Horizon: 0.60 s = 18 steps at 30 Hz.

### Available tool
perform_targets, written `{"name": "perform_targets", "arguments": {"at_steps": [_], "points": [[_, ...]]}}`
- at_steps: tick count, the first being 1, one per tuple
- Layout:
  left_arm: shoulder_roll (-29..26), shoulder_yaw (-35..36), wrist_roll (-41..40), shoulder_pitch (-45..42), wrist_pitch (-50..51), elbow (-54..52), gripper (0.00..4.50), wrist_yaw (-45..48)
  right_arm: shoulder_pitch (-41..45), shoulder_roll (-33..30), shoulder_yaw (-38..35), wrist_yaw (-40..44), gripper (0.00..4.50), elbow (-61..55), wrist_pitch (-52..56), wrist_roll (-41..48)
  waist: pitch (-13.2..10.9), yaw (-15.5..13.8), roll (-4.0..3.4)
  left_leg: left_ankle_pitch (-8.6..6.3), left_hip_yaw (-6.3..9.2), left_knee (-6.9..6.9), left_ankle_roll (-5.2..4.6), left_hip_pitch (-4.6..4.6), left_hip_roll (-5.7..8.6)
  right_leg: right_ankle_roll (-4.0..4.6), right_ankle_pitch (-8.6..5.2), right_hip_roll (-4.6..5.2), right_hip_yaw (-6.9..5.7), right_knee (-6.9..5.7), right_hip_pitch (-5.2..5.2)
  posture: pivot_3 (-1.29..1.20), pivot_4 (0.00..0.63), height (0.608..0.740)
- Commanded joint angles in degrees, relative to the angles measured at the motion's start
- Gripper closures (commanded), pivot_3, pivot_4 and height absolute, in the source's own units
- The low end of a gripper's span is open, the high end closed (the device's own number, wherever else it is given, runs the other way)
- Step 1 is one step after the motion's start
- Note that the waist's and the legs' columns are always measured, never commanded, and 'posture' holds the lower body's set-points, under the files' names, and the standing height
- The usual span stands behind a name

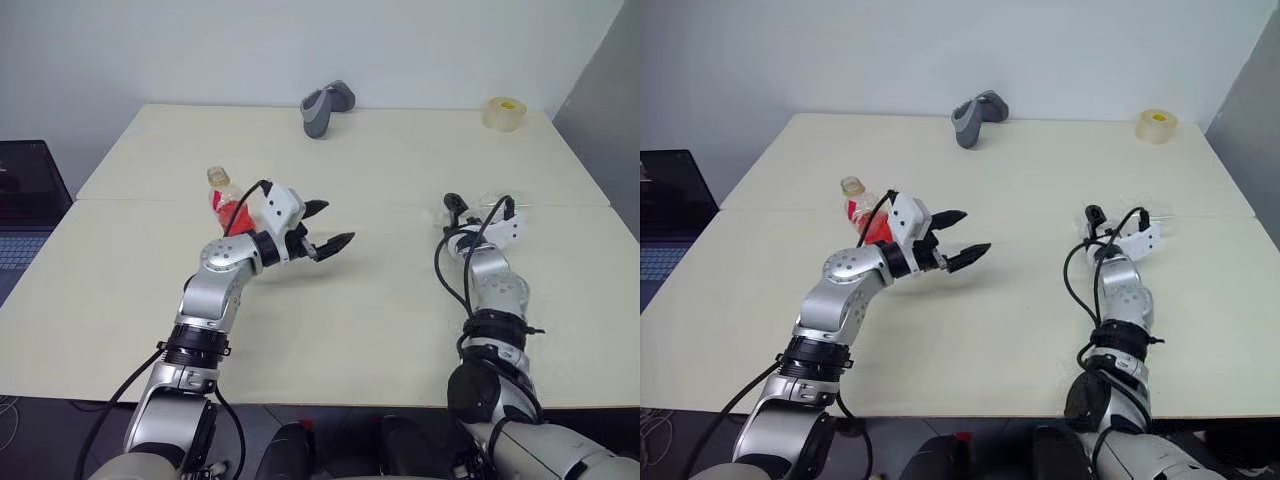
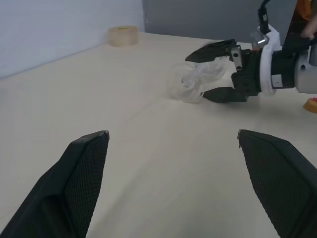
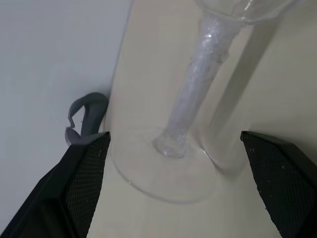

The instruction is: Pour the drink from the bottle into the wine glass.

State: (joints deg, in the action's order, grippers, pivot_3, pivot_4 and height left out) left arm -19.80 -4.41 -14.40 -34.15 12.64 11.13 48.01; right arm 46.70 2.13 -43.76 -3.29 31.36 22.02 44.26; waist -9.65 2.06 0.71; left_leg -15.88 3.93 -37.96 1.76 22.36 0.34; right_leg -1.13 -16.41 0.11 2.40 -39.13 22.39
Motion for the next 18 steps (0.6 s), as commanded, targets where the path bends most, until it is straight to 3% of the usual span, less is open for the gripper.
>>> {"name": "perform_targets", "arguments": {"at_steps": [1,7,8,11,18], "points": [[0.17,-0.11,-0.27,-1.17,0.52,-3.32,0.03,-0.37,2.29,-1.98,0.01,3.47,0.0,5.47,-5.54,0.89,0.0,0.04,0.0,0.0,0.0,0.0,0.0,0.0,0.0,0.0,0.0,0.0,0.01,0.01,-0.01,0.0,0.15,0.74],[-0.17,-0.01,-0.4,-0.72,1.31,-4.13,0.03,-0.27,4.65,-3.19,-0.57,6.86,0.0,13.17,-11.1,1.87,0.0,0.05,0.0,0.0,0.0,0.0,0.0,-0.02,-0.01,0.0,0.0,0.0,0.05,-0.01,-0.02,0.0,0.15,0.74],[-0.17,-0.07,-0.38,-0.64,1.43,-4.27,0.01,-0.27,5.19,-3.39,-1.1,7.38,0.18,14.68,-12.2,2.36,0.0,0.06,0.0,0.0,0.0,-0.01,0.0,-0.02,-0.01,0.01,0.0,0.0,0.05,-0.01,-0.02,0.0,0.15,0.74],[-0.16,-0.16,-0.35,-0.61,1.85,-4.63,0.0,-0.27,6.65,-3.71,-2.03,8.79,0.91,17.93,-14.05,4.14,0.0,0.09,0.0,0.0,0.02,0.0,-0.01,-0.02,-0.02,0.01,0.0,0.0,0.04,0.0,-0.02,0.0,0.15,0.74],[-0.26,-0.31,-0.21,-0.41,2.15,-4.88,0.0,-0.25,8.69,-4.39,-2.65,12.27,3.48,22.42,-15.69,6.46,-0.01,0.21,-0.01,0.0,-0.01,0.01,0.0,-0.02,-0.03,0.01,0.01,0.0,0.07,0.0,-0.02,0.0,0.15,0.74]]}}
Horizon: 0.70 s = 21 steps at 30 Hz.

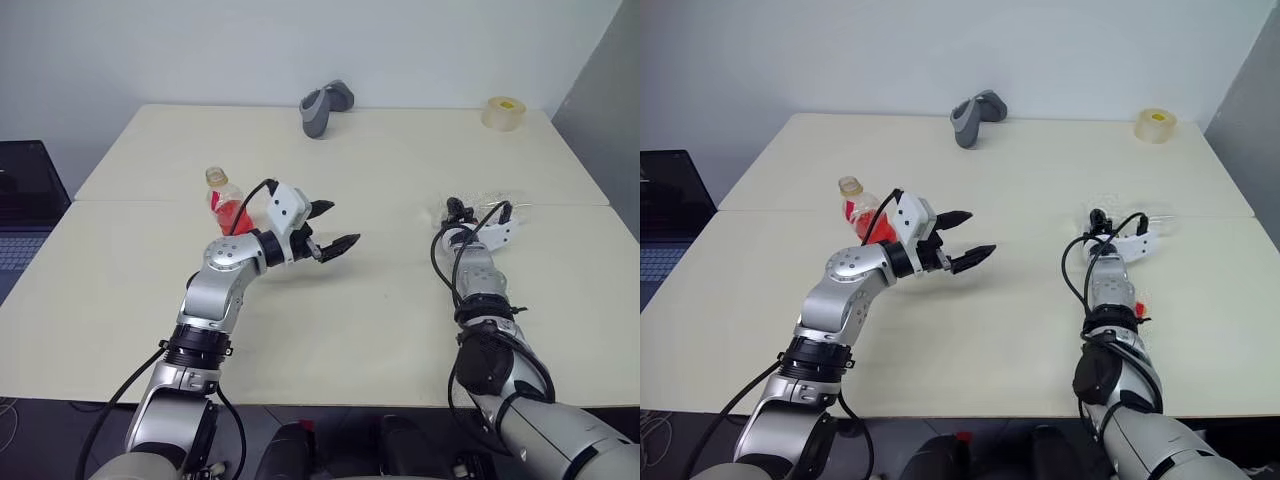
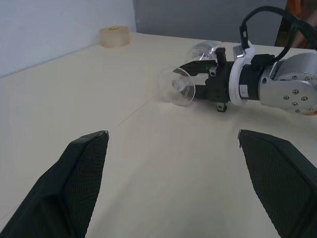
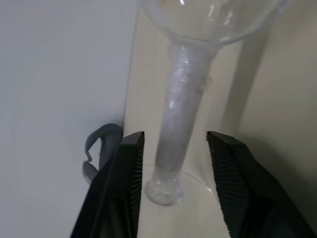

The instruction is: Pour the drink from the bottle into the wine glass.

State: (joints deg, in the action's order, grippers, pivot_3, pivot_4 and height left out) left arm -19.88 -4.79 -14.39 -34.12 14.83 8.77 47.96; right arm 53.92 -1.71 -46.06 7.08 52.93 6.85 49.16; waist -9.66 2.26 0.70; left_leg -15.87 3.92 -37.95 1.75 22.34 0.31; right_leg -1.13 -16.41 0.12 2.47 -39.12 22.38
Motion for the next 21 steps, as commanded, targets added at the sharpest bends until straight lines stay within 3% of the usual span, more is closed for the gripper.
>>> {"name": "perform_targets", "arguments": {"at_steps": [1,3,7,9,13,17,21], "points": [[-0.2,0.07,-0.2,-0.31,-0.04,-2.61,0.0,-0.23,1.6,-0.65,-0.21,2.67,3.8,1.16,-0.15,1.71,0.0,0.04,0.0,0.0,0.01,0.0,0.0,0.0,0.0,0.0,0.0,0.0,0.0,0.0,0.0,0.0,0.15,0.74],[-0.25,0.11,-0.2,-0.02,0.02,-2.81,0.0,-0.33,1.61,-0.68,0.32,4.06,4.33,1.11,0.75,2.13,0.0,0.14,0.0,0.0,0.01,0.0,0.0,-0.01,-0.01,0.0,0.0,0.0,0.0,0.0,-0.01,0.0,0.15,0.74],[-0.28,0.35,-0.26,0.68,0.29,-3.48,0.0,-0.86,-0.51,-0.14,4.45,5.73,4.39,-4.07,4.17,0.38,-0.03,0.19,-0.05,0.0,0.0,0.02,0.0,0.01,-0.02,0.0,0.0,0.0,0.01,0.02,0.01,0.0,0.15,0.74],[-0.51,0.56,-0.38,1.41,0.49,-4.25,0.0,-1.08,-3.84,0.2,10.65,5.88,4.39,-10.96,6.0,-4.09,-0.04,0.17,-0.07,0.0,0.02,0.03,0.0,0.05,-0.02,0.0,0.0,0.01,0.01,0.05,0.02,0.0,0.15,0.74],[-2.14,1.51,-0.83,3.63,0.62,-5.9,0.0,-0.74,-15.1,-1.09,29.81,7.06,4.39,-30.5,6.01,-19.99,-0.01,0.15,-0.12,0.0,0.02,-0.01,0.01,0.33,-0.01,0.0,0.0,0.04,0.03,-0.01,0.33,0.0,0.15,0.74],[-4.03,2.67,-1.3,6.29,0.29,-7.07,0.0,-0.6,-24.38,-3.58,45.38,10.44,4.39,-37.39,-6.06,-36.61,-0.02,0.26,-0.12,0.09,-0.18,-0.07,0.14,0.62,0.0,-0.02,-0.01,0.04,0.13,-0.42,0.93,0.0,0.15,0.74],[-5.32,3.59,-1.94,8.66,0.58,-8.84,0.0,-0.84,-26.61,-0.97,51.31,9.97,4.39,-32.95,-16.34,-43.52,-0.02,0.55,-0.12,0.1,-0.19,-0.06,0.12,0.48,-0.03,-0.02,-0.01,0.0,0.11,-0.6,0.92,0.0,0.15,0.74]]}}
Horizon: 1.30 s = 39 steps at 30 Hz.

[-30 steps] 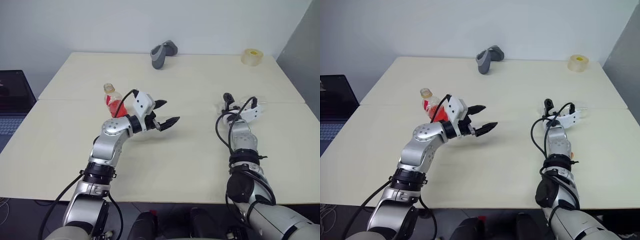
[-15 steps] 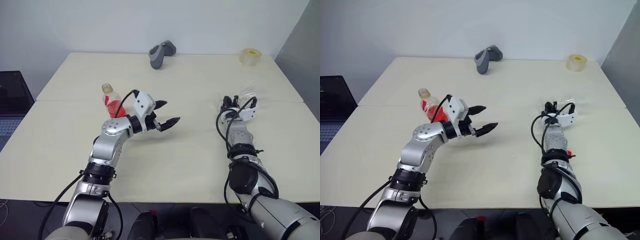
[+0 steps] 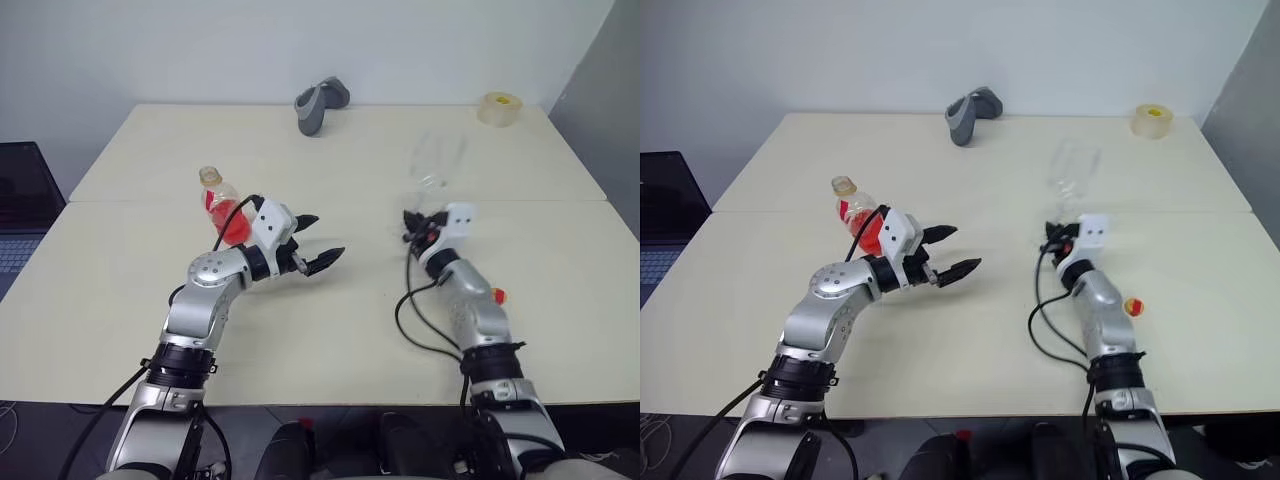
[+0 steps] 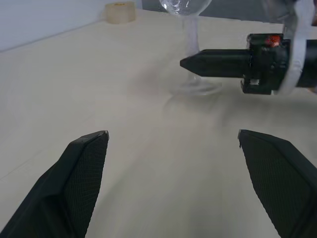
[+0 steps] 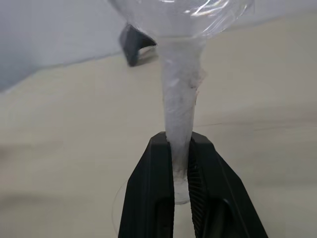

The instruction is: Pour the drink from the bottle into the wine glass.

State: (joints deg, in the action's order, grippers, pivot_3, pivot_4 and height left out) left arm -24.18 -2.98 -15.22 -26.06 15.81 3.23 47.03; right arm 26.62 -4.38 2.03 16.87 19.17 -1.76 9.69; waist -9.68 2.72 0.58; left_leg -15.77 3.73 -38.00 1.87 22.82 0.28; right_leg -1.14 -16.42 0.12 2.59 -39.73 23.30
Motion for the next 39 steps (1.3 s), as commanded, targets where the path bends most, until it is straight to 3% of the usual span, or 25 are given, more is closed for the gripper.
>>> {"name": "perform_targets", "arguments": {"at_steps": [1,8,14,21,33,39], "points": [[-1.24,1.92,-1.29,0.92,-0.28,-3.65,0.0,-0.01,1.05,2.57,3.45,-0.12,4.39,2.42,-9.4,-4.51,0.0,0.11,0.0,0.0,0.02,0.0,0.0,-0.01,-0.01,0.0,0.0,-0.01,0.0,-0.02,0.0,0.0,0.15,0.74],[-2.65,4.55,-3.32,2.79,1.42,-6.6,0.0,-0.64,5.73,8.47,5.48,-1.66,4.39,14.99,-19.54,-8.36,-0.01,-0.05,0.03,0.05,0.03,-0.04,0.07,0.03,0.04,0.01,0.0,0.04,-0.05,0.04,-0.01,0.0,0.15,0.74],[-3.85,6.18,-5.46,3.37,4.09,-9.06,0.0,-0.44,7.26,8.89,4.61,0.19,4.39,23.52,-21.28,-8.64,-0.01,-0.15,0.03,0.12,0.07,-0.03,0.19,0.02,0.04,0.01,0.0,0.04,-0.04,0.06,-0.04,0.0,0.15,0.74],[-8.43,7.66,-7.9,4.97,6.2,-14.3,0.0,2.23,6.59,7.78,4.68,4.22,4.39,24.31,-20.76,-8.01,0.0,0.03,0.03,0.1,0.11,-0.01,0.16,-0.02,0.02,0.01,0.0,0.03,-0.02,0.02,-0.07,0.0,0.15,0.74],[-11.72,15.18,-13.56,11.93,10.99,-25.7,0.0,-2.3,4.77,6.38,4.92,7.94,4.39,23.5,-18.73,-8.0,0.03,0.12,0.07,0.08,0.15,0.0,0.13,-0.05,0.01,0.02,0.0,0.03,-0.03,0.04,-0.12,0.0,0.15,0.74],[-11.18,15.33,-14.3,13.03,11.64,-27.68,0.0,-4.87,4.36,6.05,5.04,9.3,2.51,22.56,-17.64,-7.91,0.08,-0.06,0.16,0.08,0.2,-0.01,0.14,-0.06,0.02,0.02,-0.01,0.03,-0.08,0.04,-0.15,0.0,0.15,0.74]]}}
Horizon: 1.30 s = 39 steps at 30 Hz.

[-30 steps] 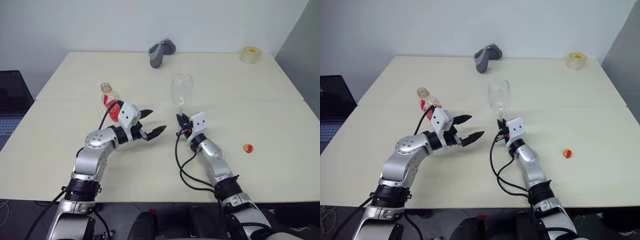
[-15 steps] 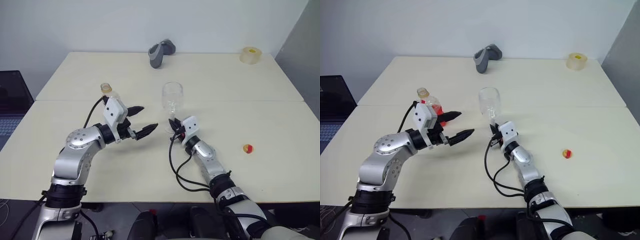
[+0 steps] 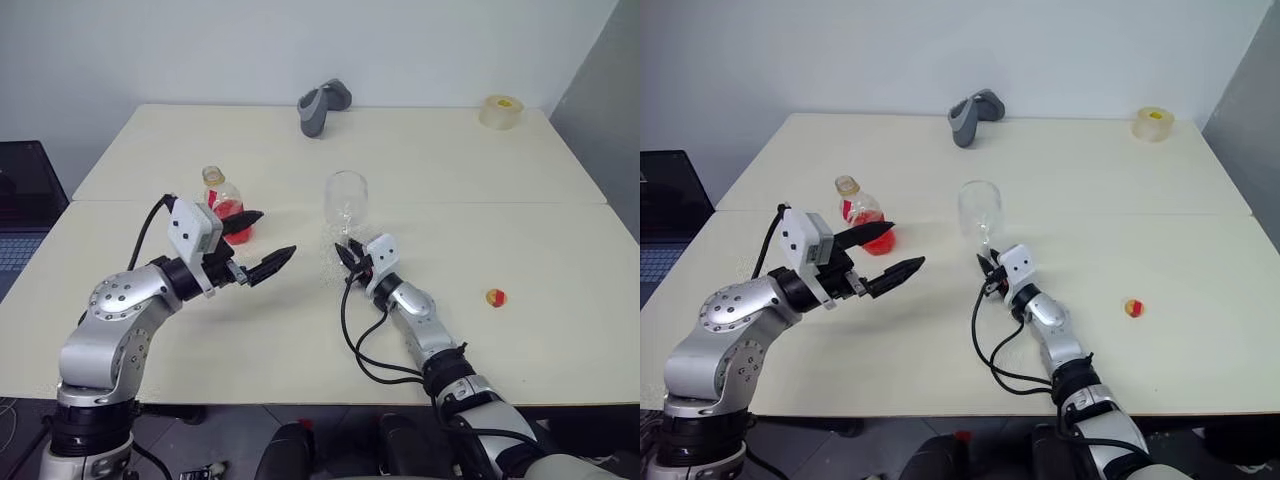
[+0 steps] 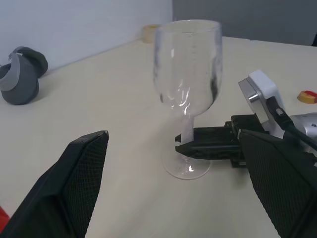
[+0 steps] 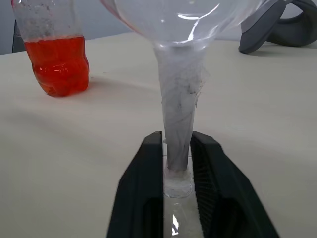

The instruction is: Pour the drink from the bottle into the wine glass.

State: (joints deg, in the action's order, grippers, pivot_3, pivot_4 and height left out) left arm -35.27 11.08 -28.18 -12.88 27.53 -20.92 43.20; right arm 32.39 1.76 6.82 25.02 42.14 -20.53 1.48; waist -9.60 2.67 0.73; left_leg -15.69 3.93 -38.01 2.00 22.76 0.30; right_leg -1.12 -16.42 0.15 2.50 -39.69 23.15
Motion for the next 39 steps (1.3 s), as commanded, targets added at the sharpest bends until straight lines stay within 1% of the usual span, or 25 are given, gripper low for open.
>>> {"name": "perform_targets", "arguments": {"at_steps": [1,7,15,22,26,31,34,36,39], "points": [[-0.03,1.17,-1.42,-0.09,0.0,-3.76,0.0,-1.31,-1.51,-0.15,0.25,1.3,2.16,-0.58,1.25,0.29,0.01,-0.02,0.01,0.0,-0.01,0.0,0.0,0.01,0.0,0.0,0.0,0.0,0.01,0.01,0.0,0.0,0.15,0.74],[0.15,0.4,-1.58,0.47,0.19,-4.73,0.0,-2.3,-1.57,-0.47,0.46,1.43,0.05,-1.59,2.77,-0.31,0.01,-0.02,0.01,0.0,-0.01,0.0,0.01,-0.01,0.0,0.0,0.0,0.0,0.01,0.0,0.0,0.0,0.15,0.74],[0.31,0.02,-2.12,-0.66,1.91,-6.99,0.0,-5.13,-4.13,-2.45,1.5,4.34,0.02,-8.02,7.6,0.26,0.02,-0.47,0.02,0.0,-0.01,0.0,0.0,0.01,0.01,0.0,0.0,0.0,0.02,0.02,-0.01,0.0,0.15,0.74],[1.12,-0.37,-2.02,-0.1,3.08,-8.87,0.0,-7.23,-10.02,-6.82,3.03,8.27,0.02,-20.84,15.57,0.94,0.02,-1.03,0.04,0.0,0.01,-0.03,0.0,0.03,0.02,0.0,0.0,0.02,0.0,0.05,-0.03,0.0,0.15,0.74],[1.78,-0.63,-1.68,0.85,2.7,-8.78,0.0,-7.53,-13.55,-10.42,4.73,12.41,0.02,-29.08,21.07,2.14,0.02,-1.01,0.04,0.0,0.01,-0.03,0.0,0.02,0.02,0.0,0.0,0.01,-0.01,0.06,-0.05,0.0,0.15,0.74],[2.29,-1.11,-0.77,2.83,1.67,-8.36,0.0,-7.78,-16.04,-15.01,5.35,14.88,0.02,-37.79,27.04,3.15,0.02,-1.0,0.04,0.0,0.02,-0.04,0.0,0.03,0.02,0.0,0.0,0.01,-0.01,0.06,-0.05,0.0,0.15,0.74],[2.54,-2.7,3.54,4.6,-1.31,-6.91,0.0,-9.04,-18.33,-20.47,5.66,19.49,0.02,-44.52,30.78,4.63,0.01,-1.08,0.03,0.0,0.02,-0.04,0.0,0.04,0.03,0.0,0.0,0.01,-0.02,0.07,-0.04,0.0,0.15,0.74],[4.64,-3.32,6.5,6.0,-3.78,-4.87,0.0,-11.9,-19.81,-23.88,4.1,21.68,0.02,-50.38,33.95,7.42,0.02,-1.12,0.03,0.0,0.03,-0.03,0.0,0.07,0.03,-0.01,0.0,0.02,-0.03,0.14,-0.05,0.0,0.15,0.74],[8.23,-2.92,10.92,7.89,-8.02,-1.44,0.0,-16.9,-20.79,-27.07,1.39,22.95,0.02,-57.71,38.92,12.45,0.01,-1.02,0.05,-0.01,0.06,-0.04,-0.02,0.07,0.03,0.0,0.0,0.02,-0.05,0.14,-0.06,0.0,0.15,0.74]]}}
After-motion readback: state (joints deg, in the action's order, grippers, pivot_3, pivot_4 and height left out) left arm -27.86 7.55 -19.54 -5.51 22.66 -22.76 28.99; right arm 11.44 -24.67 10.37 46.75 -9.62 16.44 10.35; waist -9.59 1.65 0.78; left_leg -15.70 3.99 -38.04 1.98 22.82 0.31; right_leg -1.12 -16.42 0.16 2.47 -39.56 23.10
